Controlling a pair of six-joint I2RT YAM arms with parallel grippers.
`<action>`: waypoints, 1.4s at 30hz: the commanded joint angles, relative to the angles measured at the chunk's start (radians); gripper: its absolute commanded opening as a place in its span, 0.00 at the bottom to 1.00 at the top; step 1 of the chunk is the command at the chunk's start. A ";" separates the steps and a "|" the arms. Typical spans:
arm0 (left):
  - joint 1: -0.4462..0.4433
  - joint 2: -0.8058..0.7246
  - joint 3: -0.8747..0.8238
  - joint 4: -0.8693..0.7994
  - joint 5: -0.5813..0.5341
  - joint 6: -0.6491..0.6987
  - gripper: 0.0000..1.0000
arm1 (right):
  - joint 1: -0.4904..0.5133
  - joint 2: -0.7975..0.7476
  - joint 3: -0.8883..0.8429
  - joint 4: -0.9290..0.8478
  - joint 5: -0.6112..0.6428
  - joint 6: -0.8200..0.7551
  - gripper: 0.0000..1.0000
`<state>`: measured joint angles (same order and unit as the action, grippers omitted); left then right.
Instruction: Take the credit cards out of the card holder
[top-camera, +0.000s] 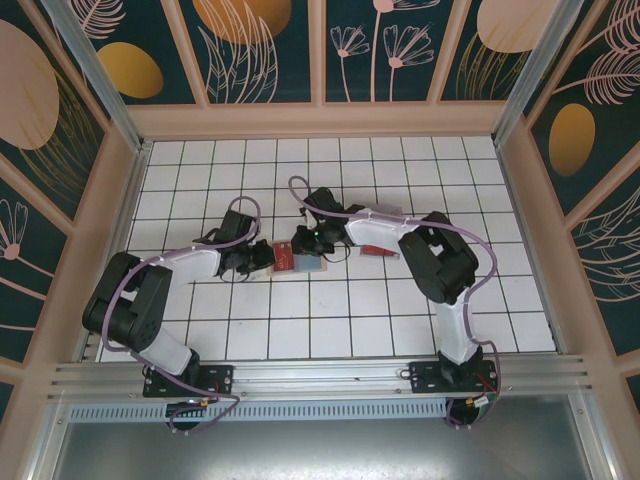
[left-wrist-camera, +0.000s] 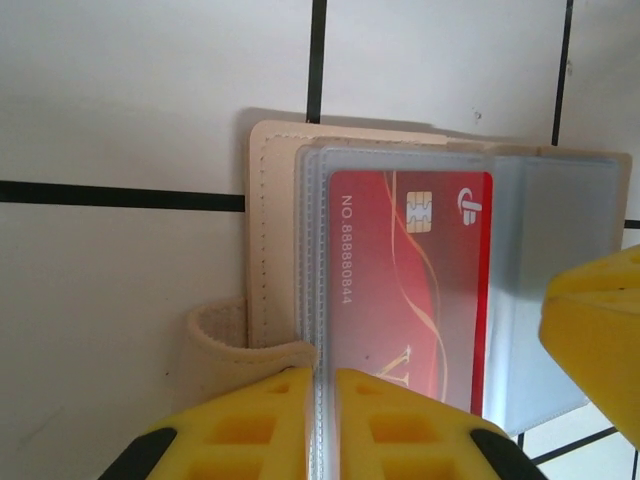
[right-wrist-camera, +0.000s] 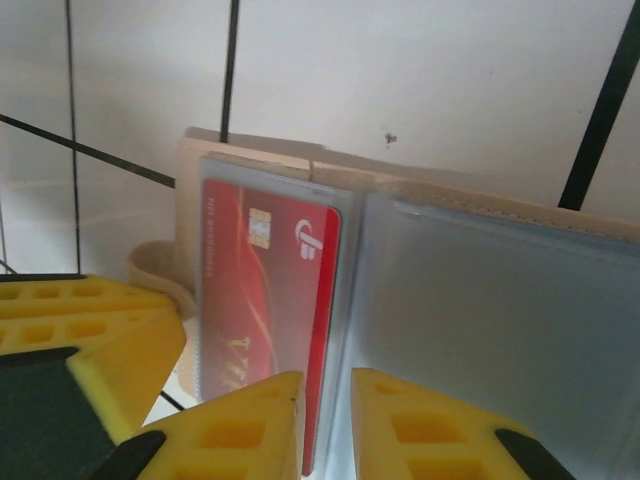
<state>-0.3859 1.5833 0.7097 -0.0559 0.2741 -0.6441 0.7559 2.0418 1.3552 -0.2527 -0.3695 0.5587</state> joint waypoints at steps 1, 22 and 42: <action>0.002 0.016 -0.018 -0.004 -0.017 -0.003 0.16 | 0.011 0.027 0.045 -0.040 -0.022 -0.015 0.21; 0.002 0.017 -0.027 -0.001 -0.015 -0.011 0.14 | 0.030 0.091 0.099 -0.135 -0.012 -0.051 0.21; 0.002 0.022 -0.027 0.001 -0.010 -0.011 0.14 | 0.023 0.078 0.092 -0.138 -0.017 -0.040 0.18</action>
<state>-0.3859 1.5852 0.6971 -0.0509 0.2714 -0.6479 0.7780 2.1201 1.4586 -0.3759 -0.3725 0.5201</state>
